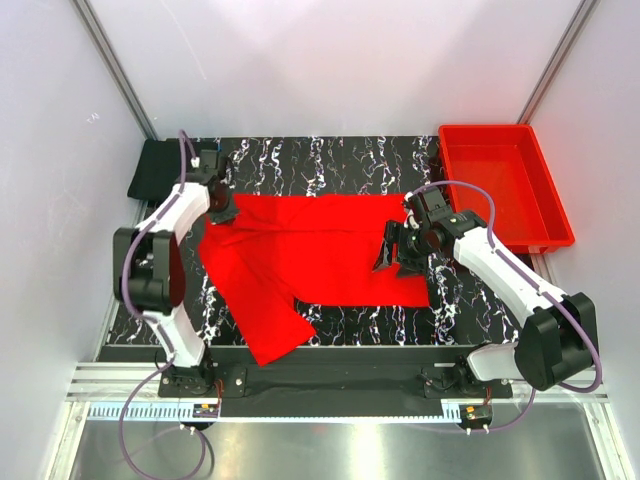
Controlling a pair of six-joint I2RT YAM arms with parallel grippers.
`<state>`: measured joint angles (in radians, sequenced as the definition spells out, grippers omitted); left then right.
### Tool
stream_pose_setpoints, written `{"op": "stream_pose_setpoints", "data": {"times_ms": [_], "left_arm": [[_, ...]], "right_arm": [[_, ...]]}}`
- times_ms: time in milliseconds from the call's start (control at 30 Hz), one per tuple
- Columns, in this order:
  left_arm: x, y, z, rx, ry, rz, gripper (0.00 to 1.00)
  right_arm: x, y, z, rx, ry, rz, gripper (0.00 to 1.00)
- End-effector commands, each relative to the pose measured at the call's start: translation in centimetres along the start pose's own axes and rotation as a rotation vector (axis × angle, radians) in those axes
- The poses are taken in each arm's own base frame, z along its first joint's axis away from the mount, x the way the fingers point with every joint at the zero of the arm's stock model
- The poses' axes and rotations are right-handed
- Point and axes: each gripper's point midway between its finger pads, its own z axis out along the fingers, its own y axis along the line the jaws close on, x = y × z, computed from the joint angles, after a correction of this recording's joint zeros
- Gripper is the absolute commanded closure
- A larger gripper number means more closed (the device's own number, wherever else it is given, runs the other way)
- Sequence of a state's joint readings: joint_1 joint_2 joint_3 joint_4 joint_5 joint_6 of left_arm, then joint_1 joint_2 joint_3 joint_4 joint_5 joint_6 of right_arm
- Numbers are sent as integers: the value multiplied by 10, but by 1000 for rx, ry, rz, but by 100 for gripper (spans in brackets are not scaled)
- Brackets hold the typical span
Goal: Fold and stack the t-shirts
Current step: Fold the tshirt
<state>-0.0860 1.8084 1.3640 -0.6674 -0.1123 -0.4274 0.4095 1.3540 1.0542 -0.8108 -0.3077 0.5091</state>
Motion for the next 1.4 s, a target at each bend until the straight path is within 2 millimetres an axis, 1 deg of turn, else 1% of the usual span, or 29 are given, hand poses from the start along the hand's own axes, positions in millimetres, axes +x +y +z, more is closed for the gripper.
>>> {"op": "stream_pose_setpoints", "data": {"times_ms": [0, 100, 133, 167, 200, 233, 300, 333, 400, 467, 500, 533, 600, 633, 667, 700, 800, 833, 900, 933, 1000, 1033, 1133, 1167, 1200, 1233, 1267, 1300, 1367], "left_arm": [[5, -6, -38, 71, -32, -48, 100], [20, -15, -55, 111, -25, -56, 100], [35, -18, -55, 116, 3, -59, 100], [40, -22, -65, 143, -2, -64, 100], [48, -25, -68, 155, 8, -73, 100], [65, -28, -67, 156, 35, -86, 100], [80, -38, -80, 204, 44, -98, 100], [101, -43, -80, 204, 76, -106, 100], [117, -49, -90, 234, 85, -117, 100], [148, -53, -93, 239, 143, -140, 100], [151, -55, -101, 268, 127, -142, 100], [158, -53, -104, 249, 133, -134, 86], [145, -32, -105, 147, 51, -130, 50], [140, -19, -108, 107, 34, -95, 47], [128, -12, -112, 76, -14, -78, 47], [113, -14, -123, 79, -61, -67, 47], [95, 1, -139, 43, -114, -52, 37], [86, 13, -137, 34, -122, -85, 35], [81, 15, -132, 89, -101, -128, 35], [76, 25, -127, 99, -84, -157, 39], [71, 31, -119, 88, -72, -157, 43], [71, 31, -116, 83, -63, -153, 43], [85, 27, -113, 111, -24, -195, 43], [101, 31, -106, 98, 13, -215, 43], [113, 35, -111, 92, 22, -276, 43], [124, 38, -110, 86, 38, -306, 43], [148, 44, -103, 72, 87, -323, 43], [161, 46, -105, 67, 110, -322, 44], [179, 47, -112, 71, 115, -306, 44]], "right_arm": [[-10, 12, -10, -43, -38, -24, 30], [-8, 12, -9, -45, -33, -25, 30], [-8, 12, -9, -47, -30, -26, 30], [-6, 11, -8, -47, -23, -25, 30], [-6, 11, -7, -46, -21, -26, 30], [-6, 10, -7, -44, -22, -28, 30], [-5, 9, -6, -44, -21, -32, 30], [-3, 8, -5, -41, -16, -30, 30], [-2, 7, -3, -41, -14, -30, 30], [0, 4, -3, -39, -11, -30, 30], [1, 4, -2, -36, -10, -29, 30], [2, 1, 0, -28, -6, -30, 30], [2, 1, 1, -29, -5, -28, 30], [3, 1, 2, -30, -3, -25, 30], [2, 3, 3, -41, -4, -22, 29], [2, 3, 7, -43, 7, -17, 30], [-6, 18, 14, -110, 17, -27, 30], [-11, 26, 13, -144, 15, -28, 30], [-19, 37, 21, -174, 22, -36, 31], [-26, 52, 20, -208, 17, -53, 33], [-32, 59, 29, -216, 42, -51, 35], [-40, 67, 28, -234, 35, -59, 35], [-50, 69, 37, -217, 50, -51, 36], [-47, 64, 41, -195, 69, -45, 36], [-45, 59, 42, -173, 75, -61, 36], [-46, 45, 44, -102, 60, -61, 36], [-38, 31, 44, -39, 81, -55, 36], [-34, 20, 43, 4, 79, -60, 35], [-21, -4, 40, 98, 95, -80, 35]]}}
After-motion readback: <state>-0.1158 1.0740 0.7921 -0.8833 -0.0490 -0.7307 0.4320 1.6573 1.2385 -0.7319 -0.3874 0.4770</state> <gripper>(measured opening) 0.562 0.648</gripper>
